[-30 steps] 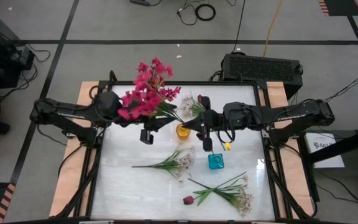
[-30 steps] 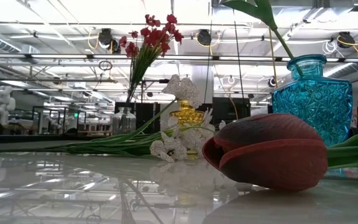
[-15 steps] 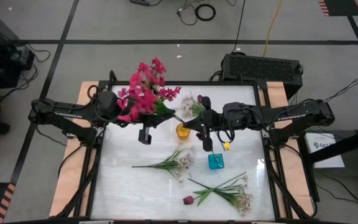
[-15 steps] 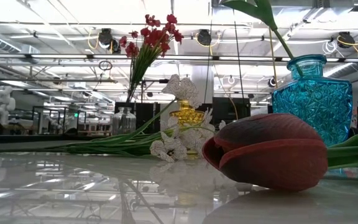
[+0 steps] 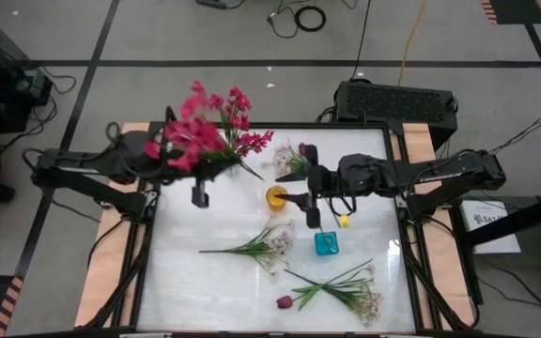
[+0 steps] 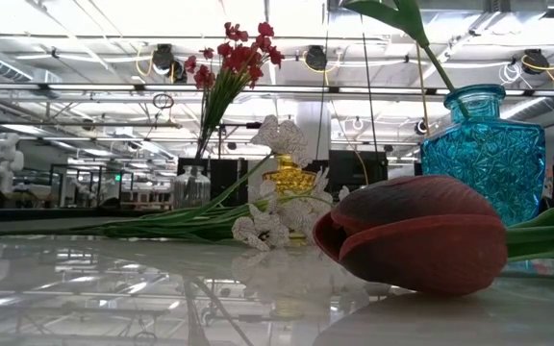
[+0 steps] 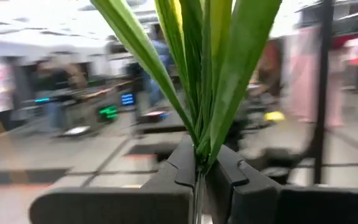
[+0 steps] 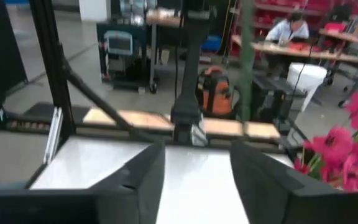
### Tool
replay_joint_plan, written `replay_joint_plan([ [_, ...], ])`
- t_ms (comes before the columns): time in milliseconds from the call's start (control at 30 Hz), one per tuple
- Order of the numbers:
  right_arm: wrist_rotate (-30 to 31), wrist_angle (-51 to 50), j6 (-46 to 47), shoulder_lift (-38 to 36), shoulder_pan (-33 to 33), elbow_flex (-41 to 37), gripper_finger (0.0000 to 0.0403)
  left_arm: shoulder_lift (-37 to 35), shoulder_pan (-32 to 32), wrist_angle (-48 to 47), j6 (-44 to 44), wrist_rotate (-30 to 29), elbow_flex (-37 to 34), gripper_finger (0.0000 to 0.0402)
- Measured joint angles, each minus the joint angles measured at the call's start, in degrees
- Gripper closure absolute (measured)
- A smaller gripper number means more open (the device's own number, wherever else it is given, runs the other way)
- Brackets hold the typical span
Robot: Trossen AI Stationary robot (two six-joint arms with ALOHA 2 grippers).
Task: Sort flowers into vase by color
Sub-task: Put the pink flower into the transparent vase
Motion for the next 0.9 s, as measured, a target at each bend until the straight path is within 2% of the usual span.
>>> replay_joint_plan([
  [133,-0.2,1.4,-0.3,0.0,0.0,0.0,0.0203,-4.3,0.7,-4.9,0.1,-8.3,-2.2,0.0388],
  [300,-0.3,2.2,-1.2,0.0,0.0,0.0,0.0195,-10.5,2.9,-9.5,-1.2,-15.3,-6.3,0.0388],
  [600,-0.3,5.5,-6.0,-0.2,2.6,0.0,0.02,-20.1,9.4,-6.7,-3.6,-17.3,-19.7,0.0388],
  [900,0.0,7.3,-7.8,-1.0,4.5,0.0,0.02,-21.9,16.3,1.5,-5.8,-16.0,-30.6,0.0389],
])
